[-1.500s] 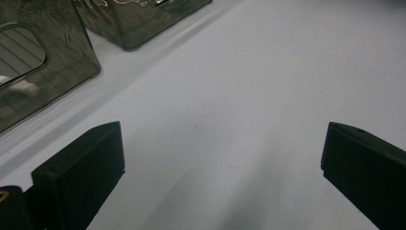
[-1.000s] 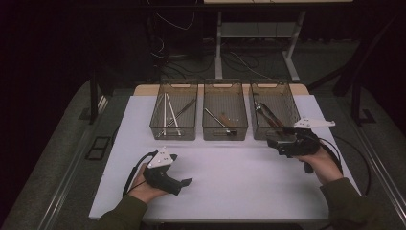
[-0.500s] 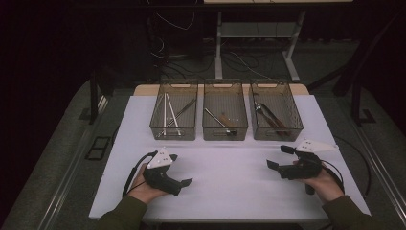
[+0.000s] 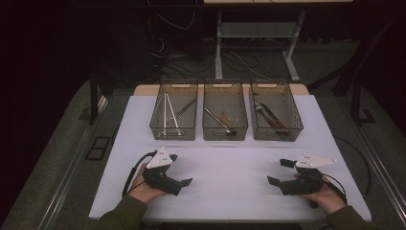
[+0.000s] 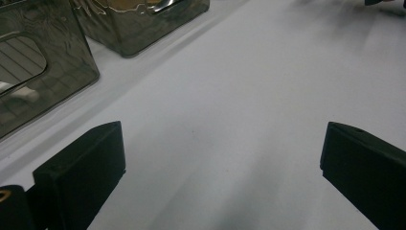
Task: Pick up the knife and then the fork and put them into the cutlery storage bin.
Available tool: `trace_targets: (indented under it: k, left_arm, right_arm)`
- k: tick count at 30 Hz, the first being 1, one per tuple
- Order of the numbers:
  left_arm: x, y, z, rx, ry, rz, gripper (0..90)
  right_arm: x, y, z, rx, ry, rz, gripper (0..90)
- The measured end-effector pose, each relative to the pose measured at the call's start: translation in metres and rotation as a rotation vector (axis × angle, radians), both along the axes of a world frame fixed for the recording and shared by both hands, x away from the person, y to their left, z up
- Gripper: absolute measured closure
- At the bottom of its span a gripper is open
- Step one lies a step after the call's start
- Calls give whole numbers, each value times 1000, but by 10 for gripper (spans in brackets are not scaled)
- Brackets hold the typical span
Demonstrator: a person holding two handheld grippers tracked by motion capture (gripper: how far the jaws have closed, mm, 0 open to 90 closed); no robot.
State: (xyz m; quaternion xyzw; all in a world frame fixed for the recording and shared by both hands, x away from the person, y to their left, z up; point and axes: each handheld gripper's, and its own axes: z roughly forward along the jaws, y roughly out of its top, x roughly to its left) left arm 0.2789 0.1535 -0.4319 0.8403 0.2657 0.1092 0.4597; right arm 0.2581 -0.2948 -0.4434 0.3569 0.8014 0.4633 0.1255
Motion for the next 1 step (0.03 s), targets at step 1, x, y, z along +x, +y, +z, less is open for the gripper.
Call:
trace_targets:
  k: [1]
  left_arm:
    - [0, 0, 0, 0, 1, 0, 4]
  right_arm:
    - [0, 0, 0, -1, -1, 1, 153]
